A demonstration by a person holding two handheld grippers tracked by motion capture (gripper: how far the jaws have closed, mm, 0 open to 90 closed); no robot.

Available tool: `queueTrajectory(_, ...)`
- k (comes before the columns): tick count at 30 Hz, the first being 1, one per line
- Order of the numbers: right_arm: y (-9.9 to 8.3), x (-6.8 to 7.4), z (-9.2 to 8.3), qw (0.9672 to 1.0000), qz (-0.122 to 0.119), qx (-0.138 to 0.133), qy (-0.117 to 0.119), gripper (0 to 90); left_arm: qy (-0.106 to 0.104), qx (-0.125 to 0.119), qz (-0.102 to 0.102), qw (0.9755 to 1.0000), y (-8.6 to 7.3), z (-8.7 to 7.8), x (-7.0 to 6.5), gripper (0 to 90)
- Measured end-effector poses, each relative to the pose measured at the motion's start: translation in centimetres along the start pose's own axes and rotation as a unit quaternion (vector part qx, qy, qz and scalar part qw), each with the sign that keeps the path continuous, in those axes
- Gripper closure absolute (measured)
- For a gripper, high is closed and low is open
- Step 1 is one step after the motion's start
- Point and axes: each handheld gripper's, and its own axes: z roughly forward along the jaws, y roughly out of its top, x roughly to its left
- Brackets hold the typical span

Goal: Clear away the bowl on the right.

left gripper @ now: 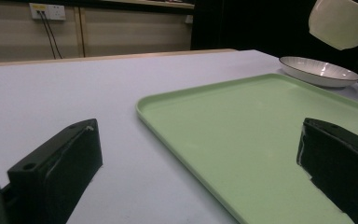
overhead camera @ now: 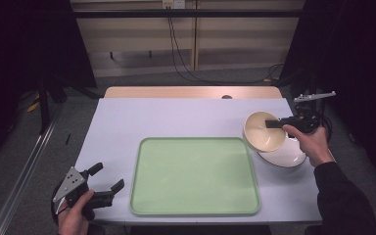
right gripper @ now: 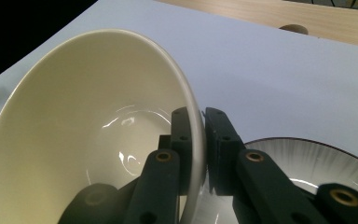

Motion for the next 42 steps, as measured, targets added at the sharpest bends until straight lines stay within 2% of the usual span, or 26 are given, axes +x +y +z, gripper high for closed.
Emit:
queueTrajectory(12, 1.0, 0.8, 1.8, 0.9998, -0.003, 0.014, 0.012, 83.3, 0.0, 0.0, 0.0, 1.0, 0.0, 0.0, 0.0, 0.0)
queueTrajectory(26, 1.8, 0.7, 4.6, 0.9995, 0.005, 0.023, 0.02, 83.3, -0.001, 0.002, 0.0, 1.0, 0.0, 0.0, 0.1, 0.0)
queueTrajectory(34, 2.0, 0.9, 6.6, 0.9988, 0.016, 0.043, 0.015, 83.2, -0.004, 0.001, -0.002, 1.0, 0.0, 0.0, 0.1, 0.0)
queueTrajectory(39, 1.5, 1.2, 8.4, 0.9978, 0.008, 0.065, 0.009, 83.2, -0.002, 0.0, -0.004, 1.0, -0.1, 0.0, 0.1, 0.0)
queueTrajectory(42, 1.3, 1.3, 8.9, 0.9973, 0.008, 0.073, 0.002, 83.1, -0.003, -0.003, -0.006, 1.0, -0.1, 0.1, 0.1, 0.0)
